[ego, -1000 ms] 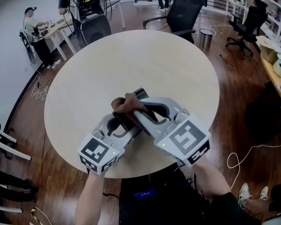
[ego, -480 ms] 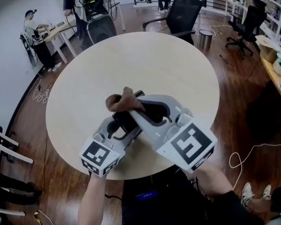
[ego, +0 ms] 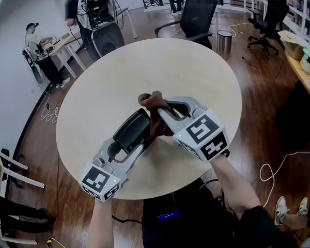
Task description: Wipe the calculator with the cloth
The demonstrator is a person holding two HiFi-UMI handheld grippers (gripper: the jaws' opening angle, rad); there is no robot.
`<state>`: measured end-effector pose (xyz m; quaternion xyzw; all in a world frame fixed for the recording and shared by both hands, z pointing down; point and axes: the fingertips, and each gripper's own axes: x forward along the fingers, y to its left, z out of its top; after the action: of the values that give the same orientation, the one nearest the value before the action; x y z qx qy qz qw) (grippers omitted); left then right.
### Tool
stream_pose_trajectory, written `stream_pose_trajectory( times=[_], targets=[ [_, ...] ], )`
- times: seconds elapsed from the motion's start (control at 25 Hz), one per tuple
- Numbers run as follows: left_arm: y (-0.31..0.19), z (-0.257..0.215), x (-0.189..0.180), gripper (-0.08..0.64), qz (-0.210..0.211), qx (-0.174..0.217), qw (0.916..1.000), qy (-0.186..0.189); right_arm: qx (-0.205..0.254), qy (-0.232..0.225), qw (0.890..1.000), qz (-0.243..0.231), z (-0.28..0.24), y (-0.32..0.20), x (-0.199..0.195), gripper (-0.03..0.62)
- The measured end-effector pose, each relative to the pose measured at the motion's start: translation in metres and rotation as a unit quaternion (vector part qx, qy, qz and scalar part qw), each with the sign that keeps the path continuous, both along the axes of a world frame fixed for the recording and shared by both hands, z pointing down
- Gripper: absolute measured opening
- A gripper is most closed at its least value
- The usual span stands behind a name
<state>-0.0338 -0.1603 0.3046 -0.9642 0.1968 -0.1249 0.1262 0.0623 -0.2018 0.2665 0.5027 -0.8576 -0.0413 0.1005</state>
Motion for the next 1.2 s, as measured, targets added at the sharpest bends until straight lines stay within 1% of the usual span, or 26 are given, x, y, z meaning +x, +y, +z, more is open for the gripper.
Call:
stream_pose_trajectory(
  times=[0.04,0.12,0.16,0.2,0.24,0.28,0.32,0.4,0.44,0.48,0.52,0.56,0.6,0.64,0.72,0.76,0.84,0.88,0.96,1.04,1.12,1.2],
  targets=[
    [-0.003,-0.001,-0.009,0.153,-0.007,0.003,0.9999,-0.007,-0.010,-0.006,1.000,0.016,0.006,-0.003,0.013,0.051],
    [-0.012,-0.005,-0.027,0.153,-0.030,0.020,0.9988,-0.034,-0.018,-0.022,0.999,0.023,0.010,0.001,0.027,0.051],
    [-0.019,-0.006,-0.036,0.152,-0.045,0.035,0.9967,-0.058,-0.019,-0.027,0.999,0.019,0.011,0.004,0.029,0.051],
    [-0.026,-0.006,-0.043,0.152,-0.062,0.054,0.9923,-0.092,-0.021,-0.029,0.999,0.012,0.011,0.007,0.028,0.051],
    [-0.033,-0.003,-0.048,0.152,-0.080,0.075,0.9845,-0.137,-0.023,-0.029,0.999,0.003,0.013,0.010,0.025,0.051],
    [-0.039,0.002,-0.050,0.152,-0.092,0.096,0.9734,-0.186,-0.026,-0.027,0.999,-0.009,0.015,0.014,0.020,0.051],
    [-0.041,0.008,-0.047,0.152,-0.096,0.112,0.9617,-0.231,-0.028,-0.025,0.999,-0.019,0.017,0.017,0.014,0.051],
    [-0.036,0.027,-0.030,0.146,-0.076,0.134,0.9405,-0.303,-0.031,-0.020,0.999,-0.034,0.021,0.020,0.003,0.051],
    [-0.032,0.040,-0.015,0.141,-0.058,0.148,0.9271,-0.339,-0.033,-0.017,0.999,-0.038,0.023,0.021,-0.001,0.051],
    [-0.028,0.053,0.000,0.149,-0.042,0.166,0.9117,-0.374,-0.036,-0.015,0.998,-0.041,0.026,0.021,-0.001,0.051],
    [-0.025,0.063,0.012,0.158,-0.031,0.181,0.8991,-0.397,-0.040,-0.014,0.998,-0.042,0.029,0.022,0.000,0.051],
    [-0.024,0.069,0.022,0.170,-0.025,0.189,0.8932,-0.407,-0.044,-0.013,0.998,-0.042,0.032,0.023,0.002,0.051],
    [-0.023,0.073,0.028,0.178,-0.022,0.188,0.8936,-0.407,-0.049,-0.012,0.998,-0.041,0.035,0.025,0.004,0.051],
    [-0.023,0.075,0.032,0.187,-0.020,0.179,0.8982,-0.401,-0.053,-0.010,0.998,-0.040,0.038,0.027,0.007,0.051],
    [-0.022,0.077,0.034,0.230,-0.012,0.148,0.9128,-0.381,-0.060,-0.009,0.997,-0.037,0.039,0.031,0.009,0.051],
    [-0.021,0.076,0.033,0.232,-0.006,0.128,0.9220,-0.365,-0.062,-0.010,0.997,-0.036,0.039,0.033,0.010,0.051],
    [-0.014,0.076,0.032,0.272,0.011,0.081,0.9400,-0.331,-0.065,-0.012,0.997,-0.037,0.039,0.042,0.011,0.051],
    [-0.010,0.076,0.033,0.298,0.021,0.061,0.9460,-0.318,-0.064,-0.014,0.997,-0.040,0.039,0.048,0.011,0.051],
    [-0.002,0.076,0.034,0.333,0.038,0.032,0.9548,-0.293,-0.061,-0.014,0.997,-0.052,0.038,0.060,0.007,0.051],
    [0.006,0.069,0.036,0.333,0.060,0.004,0.9641,-0.259,-0.061,-0.001,0.996,-0.070,0.036,0.075,-0.003,0.051],
    [0.010,0.059,0.030,0.333,0.082,-0.030,0.9715,-0.220,-0.071,0.028,0.992,-0.104,0.042,0.093,-0.023,0.051],
    [0.005,0.052,0.013,0.333,0.085,-0.057,0.9757,-0.194,-0.085,0.070,0.984,-0.138,0.058,0.106,-0.047,0.051]
  ],
)
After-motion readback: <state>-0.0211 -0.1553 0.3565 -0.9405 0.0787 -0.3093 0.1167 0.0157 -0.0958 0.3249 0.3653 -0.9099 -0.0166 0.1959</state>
